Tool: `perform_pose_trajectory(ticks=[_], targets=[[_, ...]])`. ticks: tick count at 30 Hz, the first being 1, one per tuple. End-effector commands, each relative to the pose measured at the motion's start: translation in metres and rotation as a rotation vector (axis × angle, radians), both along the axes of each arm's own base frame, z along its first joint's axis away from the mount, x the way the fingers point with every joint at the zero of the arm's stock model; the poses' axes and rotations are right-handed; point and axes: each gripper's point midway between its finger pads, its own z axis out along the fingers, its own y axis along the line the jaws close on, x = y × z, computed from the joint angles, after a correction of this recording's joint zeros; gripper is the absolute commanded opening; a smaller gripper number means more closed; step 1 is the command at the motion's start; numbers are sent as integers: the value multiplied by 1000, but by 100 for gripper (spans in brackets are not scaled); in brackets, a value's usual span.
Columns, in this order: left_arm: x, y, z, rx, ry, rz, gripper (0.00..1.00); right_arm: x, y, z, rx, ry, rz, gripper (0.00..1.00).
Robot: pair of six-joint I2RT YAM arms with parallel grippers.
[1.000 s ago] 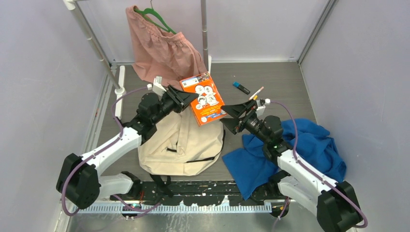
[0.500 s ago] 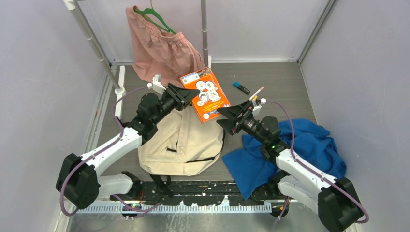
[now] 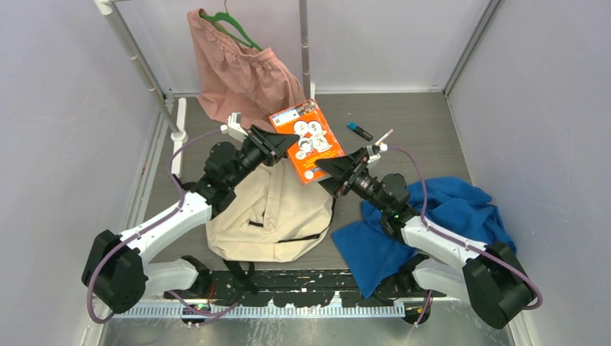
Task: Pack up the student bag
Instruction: Pick up the book from the center of the board.
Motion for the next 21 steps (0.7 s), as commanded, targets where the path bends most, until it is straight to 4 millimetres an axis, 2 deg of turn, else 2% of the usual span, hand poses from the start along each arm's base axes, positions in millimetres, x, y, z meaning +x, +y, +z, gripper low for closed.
perform_pose_trajectory(ticks=[1, 3, 7, 9, 15, 16, 18, 20, 21], targets=[[-18, 12, 46, -136, -139, 19, 0, -3, -11, 50, 114, -159, -57, 100], [-18, 16, 38, -119, -133, 43, 0, -2, -14, 51, 107, -150, -78, 97], [-19, 20, 28, -74, -112, 58, 0, -1, -17, 50, 91, -126, -97, 73], [-20, 18, 27, -69, -114, 52, 0, 1, -18, 48, 86, -119, -109, 64], [-18, 18, 17, -62, -92, 68, 0, 7, -21, 36, 73, -73, -140, 47], [-18, 18, 15, -60, -89, 67, 0, 8, -23, 32, 70, -62, -148, 42], [-20, 15, 12, -50, -86, 59, 0, 10, -25, 25, 63, -41, -168, 26], [-21, 12, 7, -28, -75, 47, 1, 11, -26, 20, 45, -26, -178, 4], [-22, 10, 2, -6, -51, 38, 8, 10, -27, 19, 35, -25, -179, 1]])
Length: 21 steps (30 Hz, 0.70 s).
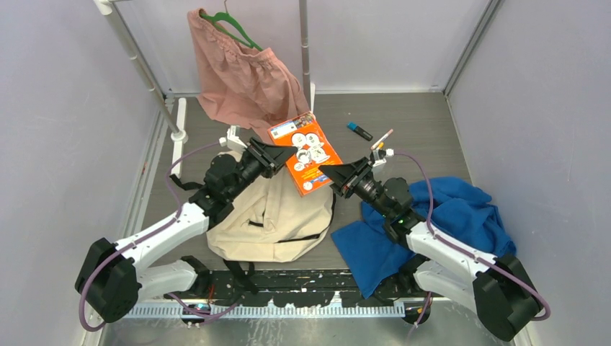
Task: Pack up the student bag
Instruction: Pick up the book from the center of the board.
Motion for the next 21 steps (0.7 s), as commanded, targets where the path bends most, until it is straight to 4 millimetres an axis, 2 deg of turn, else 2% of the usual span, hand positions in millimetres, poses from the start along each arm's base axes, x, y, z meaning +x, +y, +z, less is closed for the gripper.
perform_pose_trajectory(ticks=[1, 5, 9, 12, 16, 20, 21], targets=[[-4, 1, 22, 2, -55, 3, 23, 6, -13, 15, 15, -46, -84, 1], [-8, 2, 20, 42, -65, -7, 61, 5, -18, 12, -51, -64, -86, 1], [-11, 9, 24, 87, -98, 10, 79, 6, -32, 11, -109, -70, -110, 1], [-13, 16, 22, 161, -121, 30, 85, 8, -46, 12, -177, -60, -137, 1], [-21, 25, 21, 341, -230, 16, 85, 7, -65, 18, -321, -20, -154, 1], [-42, 13, 14, 579, -463, -152, 85, 2, -91, 11, -558, 178, -170, 1], [-48, 10, 11, 643, -523, -176, 85, -3, -97, 4, -622, 261, -160, 1]])
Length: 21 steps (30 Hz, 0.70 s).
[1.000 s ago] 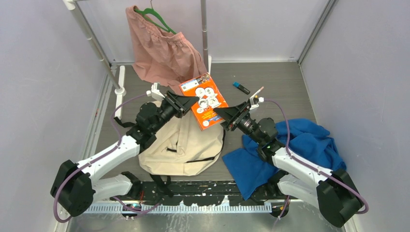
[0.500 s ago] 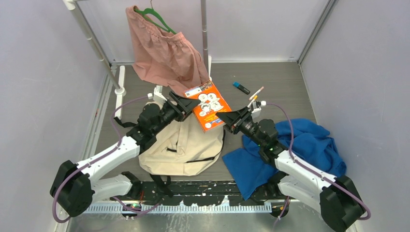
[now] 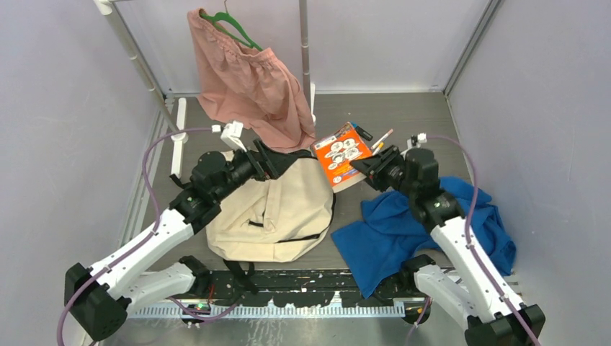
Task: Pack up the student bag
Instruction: Pick up the book from the center of the board.
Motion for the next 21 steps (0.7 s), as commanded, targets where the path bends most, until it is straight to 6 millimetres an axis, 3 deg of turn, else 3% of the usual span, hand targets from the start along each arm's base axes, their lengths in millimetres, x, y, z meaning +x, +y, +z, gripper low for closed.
perform_pose_trajectory(ticks=[1, 7, 12, 17, 21], targets=[[-30, -12, 2, 346, -329, -178, 87, -20, -22, 45, -209, 93, 25, 1], [-67, -46, 3, 692, -685, -233, 90, -17, -23, 76, -229, 121, 25, 1], [-95, -81, 14, 730, -832, -246, 92, -16, -27, 84, -235, 140, -5, 1], [-100, -109, 21, 863, -985, -132, 93, -13, -14, 93, -161, 126, 29, 1], [-88, -125, 26, 886, -1027, -19, 93, -10, -6, 94, -117, 118, 55, 1]])
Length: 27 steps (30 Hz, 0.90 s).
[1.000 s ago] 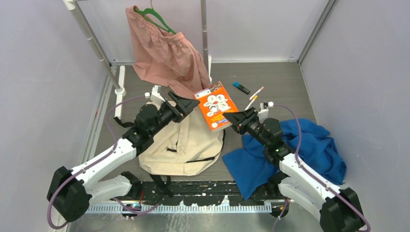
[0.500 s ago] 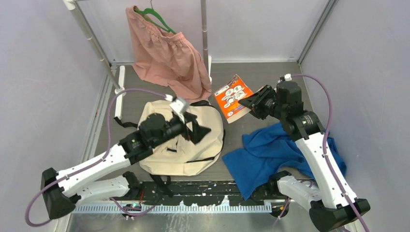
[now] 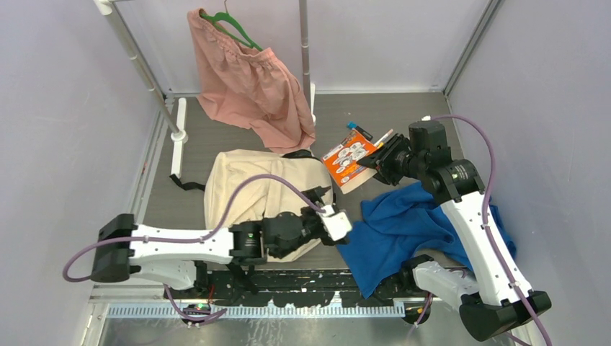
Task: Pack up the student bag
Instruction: Pick up the book from the center of the board.
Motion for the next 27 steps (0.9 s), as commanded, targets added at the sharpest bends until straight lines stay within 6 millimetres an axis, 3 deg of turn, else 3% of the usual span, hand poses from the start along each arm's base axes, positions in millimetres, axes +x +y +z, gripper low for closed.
perform_pose_trajectory(ticks=[1, 7, 13, 17, 27], targets=[[28, -7, 58, -144, -198, 176, 92, 12, 19, 46, 137, -152, 45, 1], [36, -21, 64, -175, -213, 223, 92, 10, 23, 42, 154, -143, 64, 1], [45, -12, 73, -250, -153, 225, 90, 8, 26, 39, 174, -136, 74, 1], [48, -12, 70, -263, -47, 129, 85, 7, 28, 37, 190, -134, 82, 1], [55, -31, 54, -179, -49, 119, 81, 6, 34, 39, 227, -134, 96, 1]])
